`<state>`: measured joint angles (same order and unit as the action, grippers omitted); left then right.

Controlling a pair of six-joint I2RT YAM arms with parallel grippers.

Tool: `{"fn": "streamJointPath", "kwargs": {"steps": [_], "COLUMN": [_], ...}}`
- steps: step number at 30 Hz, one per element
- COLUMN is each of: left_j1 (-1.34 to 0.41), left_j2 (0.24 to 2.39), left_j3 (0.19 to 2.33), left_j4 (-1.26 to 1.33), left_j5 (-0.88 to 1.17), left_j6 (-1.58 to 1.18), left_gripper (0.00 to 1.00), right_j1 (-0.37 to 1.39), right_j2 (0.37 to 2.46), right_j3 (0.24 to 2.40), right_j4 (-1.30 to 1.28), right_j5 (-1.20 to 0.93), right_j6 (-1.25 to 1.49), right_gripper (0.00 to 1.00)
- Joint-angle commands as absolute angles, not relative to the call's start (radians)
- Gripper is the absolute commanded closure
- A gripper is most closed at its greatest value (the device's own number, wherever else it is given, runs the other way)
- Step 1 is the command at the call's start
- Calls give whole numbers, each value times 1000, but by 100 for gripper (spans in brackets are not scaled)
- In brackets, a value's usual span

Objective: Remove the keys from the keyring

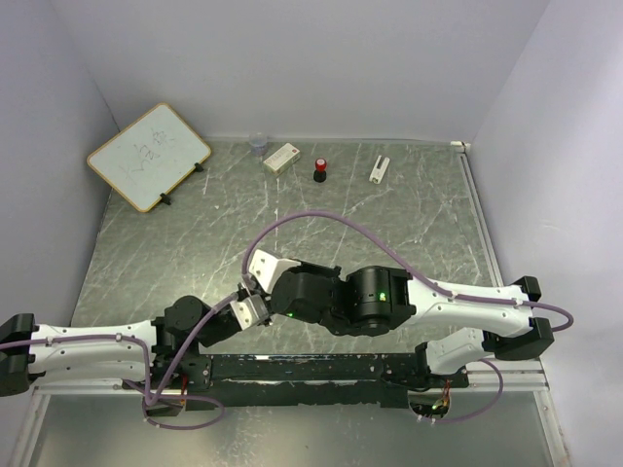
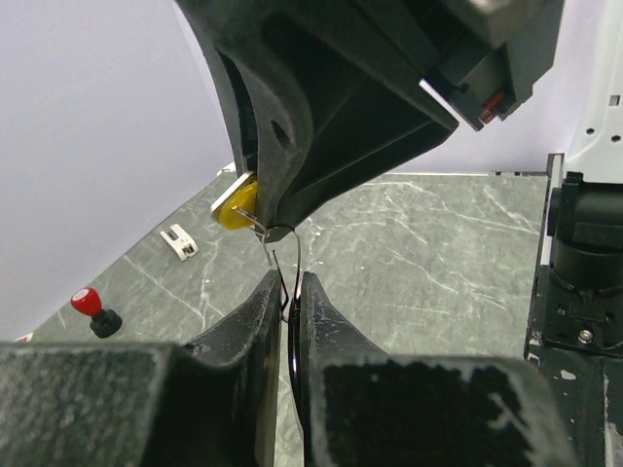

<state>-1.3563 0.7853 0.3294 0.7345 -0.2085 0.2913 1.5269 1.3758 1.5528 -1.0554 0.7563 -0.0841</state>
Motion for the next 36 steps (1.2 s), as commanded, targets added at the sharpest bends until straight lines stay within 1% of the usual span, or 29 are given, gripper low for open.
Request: {"fn": "streamJointPath", "kwargs": {"steps": [1,3,6,9,11,16,24,27,30,32,36], "left_j1": [-1362,-1362,-1362,-1362,-1361,-1362,-1362,-1362,-1362,-1362,-1362], "left_j2": [784,779,779,785,798,845,847,832,822,817,811], "left_j3": [364,366,359,357,358,368,344,327,315,310,300], "left_j4": [664,666,691,713,720,753,821,854,876,886,901], "left_j5": [-112,-117,-144,-167,-166,-178,-210,-251,-295,-315,-336], "left_j6": [295,291,280,265,259,246,228,215,206,203,197], "left_gripper": [93,93,89,83,76,67,64,58,49,48,50], "right_j1": [1529,1528,1529,1528,1528,1528,1528,1529,1528,1529,1528], "right_j2": [1358,1353,1341,1338,1342,1354,1336,1334,1335,1339,1343], "right_j3": [1591,1583,1567,1555,1551,1543,1530,1524,1519,1521,1523], "right_j4": [-1054,-1048,-1032,-1022,-1020,-1014,-996,-991,-985,-985,-983], "right_j5": [743,755,760,759,759,764,768,770,770,770,774], "right_j6": [-98,-94,-92,-89,-85,-82,-74,-72,-74,-75,-76], "right_gripper": [100,100,100,100,100,100,100,100,100,100,100]}}
